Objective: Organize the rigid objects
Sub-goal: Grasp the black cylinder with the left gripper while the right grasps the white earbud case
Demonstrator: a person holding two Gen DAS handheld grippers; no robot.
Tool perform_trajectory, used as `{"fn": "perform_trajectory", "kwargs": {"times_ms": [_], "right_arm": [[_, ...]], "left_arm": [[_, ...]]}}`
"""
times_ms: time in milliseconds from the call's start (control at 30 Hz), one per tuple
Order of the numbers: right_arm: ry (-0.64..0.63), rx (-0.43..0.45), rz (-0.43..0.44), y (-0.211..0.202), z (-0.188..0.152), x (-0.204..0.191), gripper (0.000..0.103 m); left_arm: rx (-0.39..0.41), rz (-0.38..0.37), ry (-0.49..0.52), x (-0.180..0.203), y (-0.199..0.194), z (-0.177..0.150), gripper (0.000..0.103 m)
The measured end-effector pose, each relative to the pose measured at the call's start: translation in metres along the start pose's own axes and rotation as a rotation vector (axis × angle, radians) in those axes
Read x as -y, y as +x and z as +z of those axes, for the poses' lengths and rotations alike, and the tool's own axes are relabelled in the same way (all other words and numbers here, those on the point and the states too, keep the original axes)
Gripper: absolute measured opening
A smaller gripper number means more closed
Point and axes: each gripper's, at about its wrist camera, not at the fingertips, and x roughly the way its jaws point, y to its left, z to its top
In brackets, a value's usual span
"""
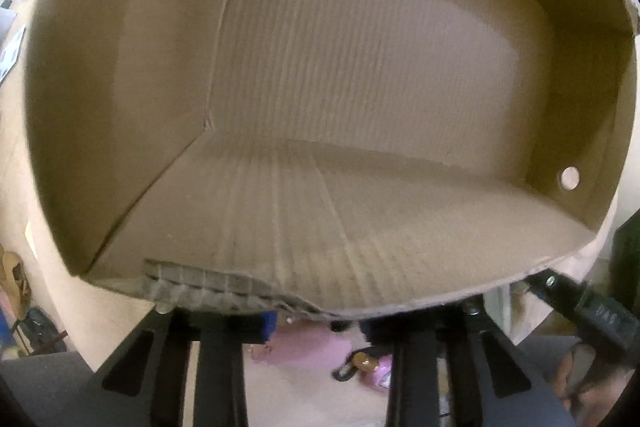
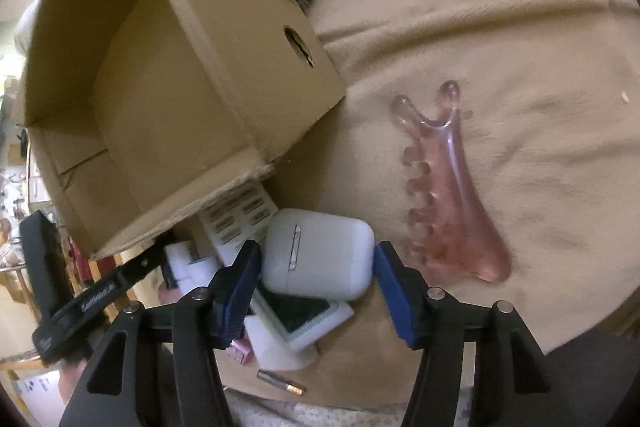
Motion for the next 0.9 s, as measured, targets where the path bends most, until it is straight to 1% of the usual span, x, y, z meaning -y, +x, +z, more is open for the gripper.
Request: {"fn": "perform_trajectory", "kwargs": {"times_ms": [100, 133, 233, 333, 433, 533, 567, 700, 733, 767, 800, 900], "right_arm": [[0.004, 0.025, 0.002, 0.003, 0.001, -0.001, 0.063], [0.002, 0.034, 0.001, 0.003, 0.000, -0.003, 0.063], [-0.018, 0.047, 0.002, 0.003, -0.002, -0.009, 0.061], [-0.039, 0.065, -0.012, 0.002, -0.005, -0.014, 0.061], [-0.050, 0.071, 0.001, -0.001, -0.007, -0.018, 0.061], [-0.070, 0.088, -0.001, -0.013, -0.014, -0.012, 0.061], [-0.075, 0.091, -0.004, -0.013, -0.015, -0.014, 0.061], [-0.098, 0.107, -0.018, -0.017, -0.020, -0.017, 0.061], [-0.103, 0.112, -0.021, -0.018, -0.020, -0.018, 0.061], [-0.107, 0.116, -0.022, -0.019, -0.021, -0.018, 0.061], [-0.111, 0.119, -0.022, -0.019, -0.023, -0.019, 0.061], [-0.138, 0.131, -0.026, -0.023, -0.029, -0.023, 0.061]], "left_arm": [[-0.005, -0.006, -0.006, -0.001, 0.009, 0.002, 0.022], [-0.003, -0.006, -0.012, -0.001, 0.010, 0.003, 0.017], [0.003, -0.014, -0.020, 0.000, 0.010, 0.001, 0.017], [0.020, 0.007, 0.006, 0.006, 0.012, -0.004, 0.017], [0.032, 0.009, 0.005, 0.008, 0.010, -0.007, 0.017], [0.046, 0.032, 0.008, 0.008, 0.012, -0.011, 0.017], [0.055, 0.049, 0.002, 0.007, 0.014, -0.012, 0.017], [0.080, 0.076, -0.012, 0.006, 0.012, -0.014, 0.017], [0.089, 0.080, -0.007, 0.009, 0.008, -0.024, 0.017], [0.102, 0.087, 0.000, 0.012, 0.007, -0.028, 0.017], [0.107, 0.088, 0.002, 0.011, -0.003, -0.030, 0.017], [0.117, 0.082, 0.008, 0.018, -0.002, -0.044, 0.017]]}}
